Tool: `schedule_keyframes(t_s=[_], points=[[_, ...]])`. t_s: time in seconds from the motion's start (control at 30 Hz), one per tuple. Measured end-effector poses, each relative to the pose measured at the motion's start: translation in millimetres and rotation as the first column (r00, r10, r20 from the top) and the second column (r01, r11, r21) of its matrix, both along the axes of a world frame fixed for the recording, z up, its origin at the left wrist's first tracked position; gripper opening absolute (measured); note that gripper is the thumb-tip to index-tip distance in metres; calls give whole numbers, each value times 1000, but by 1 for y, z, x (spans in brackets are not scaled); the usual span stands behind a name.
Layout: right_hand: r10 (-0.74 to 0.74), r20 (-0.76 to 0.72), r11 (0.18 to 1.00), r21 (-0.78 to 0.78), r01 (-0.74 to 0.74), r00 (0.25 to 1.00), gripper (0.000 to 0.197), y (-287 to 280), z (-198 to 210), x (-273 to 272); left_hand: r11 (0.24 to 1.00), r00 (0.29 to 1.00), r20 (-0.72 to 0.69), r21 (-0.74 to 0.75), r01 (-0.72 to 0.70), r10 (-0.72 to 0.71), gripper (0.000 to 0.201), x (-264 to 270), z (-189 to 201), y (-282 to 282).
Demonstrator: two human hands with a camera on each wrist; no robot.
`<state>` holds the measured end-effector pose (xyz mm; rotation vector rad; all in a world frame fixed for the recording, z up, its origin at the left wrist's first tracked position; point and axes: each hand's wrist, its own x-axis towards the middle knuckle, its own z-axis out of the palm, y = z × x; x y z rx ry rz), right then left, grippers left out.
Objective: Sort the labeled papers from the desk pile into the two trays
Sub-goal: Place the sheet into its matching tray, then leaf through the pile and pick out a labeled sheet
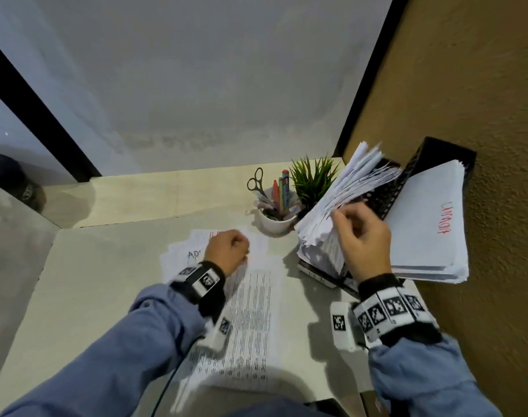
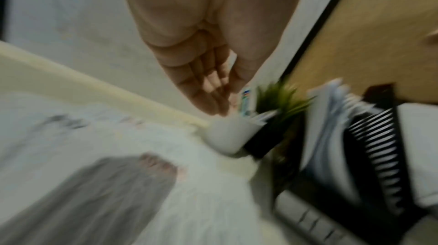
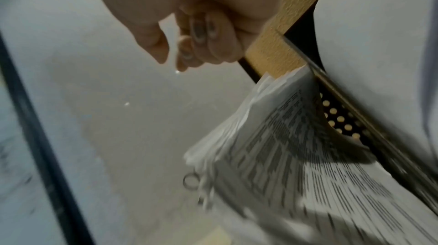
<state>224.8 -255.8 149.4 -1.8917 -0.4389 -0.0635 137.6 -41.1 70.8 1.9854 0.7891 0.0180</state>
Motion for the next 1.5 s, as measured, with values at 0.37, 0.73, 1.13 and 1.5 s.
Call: schedule_keyframes(t_s=[0.37,0.73,1.13,1.5], points=[[-5,-640,893,-349,-285,769,32,37,-131,-89,947,806,-544,317,-61,234,79,-107,-92,22],[-230,-621,800,-560,-218,749,33,55,-182,-86,988,922,-360,112,-108,141,18,-122,-98,4],[-271,-785,957,-280,73,557,12,49,-178,-75,885,894,-131,-140,-445,429,52,-138,-85,14],[-140,-767,990,-131,60,626,35,53,-171,-85,824,813,-236,-75,-562,533,9,-131,-72,26]])
